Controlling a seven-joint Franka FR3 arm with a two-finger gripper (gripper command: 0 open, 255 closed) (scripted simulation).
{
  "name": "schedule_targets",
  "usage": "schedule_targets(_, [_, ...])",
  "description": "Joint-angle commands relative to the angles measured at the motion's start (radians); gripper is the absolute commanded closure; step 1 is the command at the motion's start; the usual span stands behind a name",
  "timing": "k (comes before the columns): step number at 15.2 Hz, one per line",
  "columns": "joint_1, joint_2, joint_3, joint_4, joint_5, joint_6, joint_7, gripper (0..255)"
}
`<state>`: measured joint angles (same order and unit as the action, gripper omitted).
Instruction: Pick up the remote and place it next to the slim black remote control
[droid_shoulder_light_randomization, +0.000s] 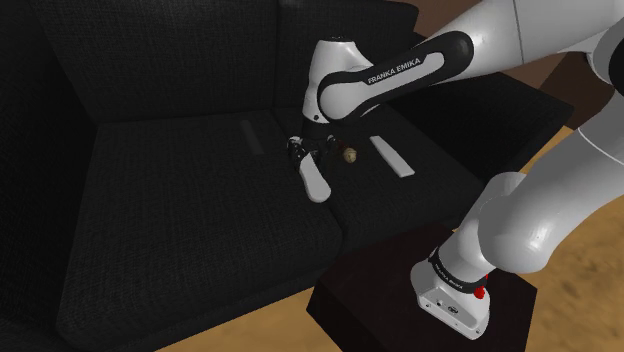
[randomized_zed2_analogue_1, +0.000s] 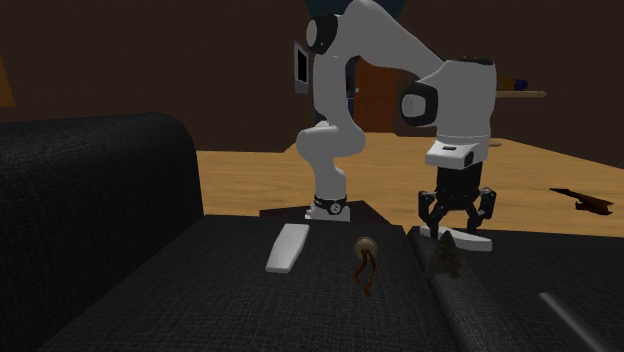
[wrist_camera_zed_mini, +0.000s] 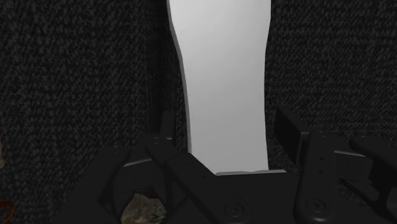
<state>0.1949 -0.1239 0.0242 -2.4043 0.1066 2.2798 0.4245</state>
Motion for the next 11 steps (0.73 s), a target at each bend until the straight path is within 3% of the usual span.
schedule_targets(1, [-0.002,0.006,-0.002,-0.010,0.000,0.008,-0.001,255])
schedule_targets(7, [-0.003,0.006,-0.001,-0.010,0.000,0.008,-0.001,255])
schedule_targets(8, [-0.003,0.003,-0.002,-0.011,0.000,0.005,-0.003,0])
schedule_targets(11, [-0.003,0.002,-0.002,-0.012,0.000,0.005,-0.003,0])
